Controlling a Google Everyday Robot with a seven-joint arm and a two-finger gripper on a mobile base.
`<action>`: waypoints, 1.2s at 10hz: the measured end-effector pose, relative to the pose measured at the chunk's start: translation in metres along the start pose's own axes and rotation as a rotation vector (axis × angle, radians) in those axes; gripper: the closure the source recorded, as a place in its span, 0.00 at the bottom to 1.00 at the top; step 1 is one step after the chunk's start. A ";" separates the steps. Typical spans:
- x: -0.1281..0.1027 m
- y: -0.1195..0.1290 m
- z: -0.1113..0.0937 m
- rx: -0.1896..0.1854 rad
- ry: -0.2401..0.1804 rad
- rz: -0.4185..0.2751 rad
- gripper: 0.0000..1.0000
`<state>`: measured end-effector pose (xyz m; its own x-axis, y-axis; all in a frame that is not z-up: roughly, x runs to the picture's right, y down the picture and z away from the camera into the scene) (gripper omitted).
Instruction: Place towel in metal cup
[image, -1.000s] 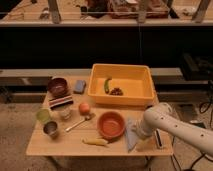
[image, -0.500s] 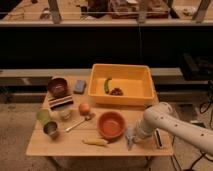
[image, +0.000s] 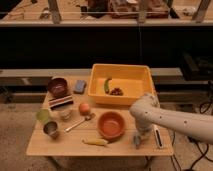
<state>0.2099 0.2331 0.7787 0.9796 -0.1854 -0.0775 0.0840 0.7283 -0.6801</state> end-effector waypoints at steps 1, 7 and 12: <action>0.005 -0.005 -0.026 0.019 -0.002 -0.002 1.00; -0.010 -0.029 -0.179 0.124 -0.169 -0.063 1.00; -0.120 -0.018 -0.235 0.135 -0.359 -0.241 1.00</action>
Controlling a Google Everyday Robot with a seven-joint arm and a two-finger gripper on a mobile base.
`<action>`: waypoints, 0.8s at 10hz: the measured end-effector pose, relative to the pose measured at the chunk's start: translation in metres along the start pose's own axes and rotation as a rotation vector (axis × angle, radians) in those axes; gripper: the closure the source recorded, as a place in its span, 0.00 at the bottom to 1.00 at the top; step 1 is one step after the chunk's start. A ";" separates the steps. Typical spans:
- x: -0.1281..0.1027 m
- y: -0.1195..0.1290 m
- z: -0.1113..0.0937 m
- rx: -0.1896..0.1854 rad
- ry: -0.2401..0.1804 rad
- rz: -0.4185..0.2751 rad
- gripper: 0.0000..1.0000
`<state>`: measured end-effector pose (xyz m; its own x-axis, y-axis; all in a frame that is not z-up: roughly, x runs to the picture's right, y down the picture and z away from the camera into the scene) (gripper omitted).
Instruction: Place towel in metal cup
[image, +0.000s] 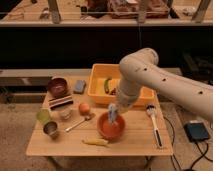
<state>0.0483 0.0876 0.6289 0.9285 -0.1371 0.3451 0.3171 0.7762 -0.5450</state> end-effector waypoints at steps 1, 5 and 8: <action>-0.029 -0.001 0.015 -0.007 -0.058 -0.056 1.00; -0.127 -0.001 0.075 -0.031 -0.268 -0.241 1.00; -0.154 0.000 0.093 -0.032 -0.330 -0.293 1.00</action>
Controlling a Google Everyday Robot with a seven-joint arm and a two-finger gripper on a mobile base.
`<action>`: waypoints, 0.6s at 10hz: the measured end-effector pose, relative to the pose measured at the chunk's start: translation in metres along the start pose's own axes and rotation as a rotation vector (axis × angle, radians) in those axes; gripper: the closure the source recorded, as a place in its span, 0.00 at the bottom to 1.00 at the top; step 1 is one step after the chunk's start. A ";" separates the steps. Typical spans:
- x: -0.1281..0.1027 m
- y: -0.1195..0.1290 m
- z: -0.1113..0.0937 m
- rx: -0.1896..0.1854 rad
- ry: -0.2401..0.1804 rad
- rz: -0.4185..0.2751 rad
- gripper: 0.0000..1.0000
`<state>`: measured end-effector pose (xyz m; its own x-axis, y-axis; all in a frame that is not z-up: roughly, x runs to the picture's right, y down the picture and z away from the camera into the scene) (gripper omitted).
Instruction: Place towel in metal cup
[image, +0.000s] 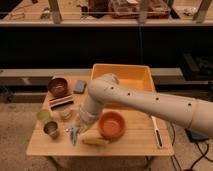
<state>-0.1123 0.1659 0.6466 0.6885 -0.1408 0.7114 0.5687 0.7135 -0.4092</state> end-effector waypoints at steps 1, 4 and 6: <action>0.001 0.000 0.000 0.000 0.000 0.001 1.00; 0.000 0.000 0.000 0.000 0.000 0.001 1.00; 0.001 0.000 0.000 0.001 0.000 0.001 1.00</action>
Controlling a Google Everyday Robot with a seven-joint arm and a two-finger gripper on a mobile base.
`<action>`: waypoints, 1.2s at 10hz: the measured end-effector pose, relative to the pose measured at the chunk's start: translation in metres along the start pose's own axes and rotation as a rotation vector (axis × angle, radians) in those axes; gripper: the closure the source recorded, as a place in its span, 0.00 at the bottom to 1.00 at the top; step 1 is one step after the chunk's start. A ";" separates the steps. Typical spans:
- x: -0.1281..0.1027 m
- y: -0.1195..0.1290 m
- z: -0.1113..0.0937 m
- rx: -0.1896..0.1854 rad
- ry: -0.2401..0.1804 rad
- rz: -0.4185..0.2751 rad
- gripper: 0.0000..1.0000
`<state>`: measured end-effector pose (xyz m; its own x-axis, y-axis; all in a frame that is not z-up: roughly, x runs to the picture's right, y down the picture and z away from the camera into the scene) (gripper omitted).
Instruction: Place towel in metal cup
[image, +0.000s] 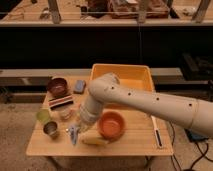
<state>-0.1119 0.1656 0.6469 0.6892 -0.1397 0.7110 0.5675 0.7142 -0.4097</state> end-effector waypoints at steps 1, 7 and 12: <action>0.000 -0.002 0.001 0.007 -0.006 -0.003 1.00; 0.006 -0.098 0.032 0.108 -0.066 -0.056 1.00; -0.025 -0.143 0.046 0.161 -0.185 -0.133 1.00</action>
<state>-0.2303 0.0985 0.7139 0.5110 -0.1228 0.8508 0.5584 0.7999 -0.2199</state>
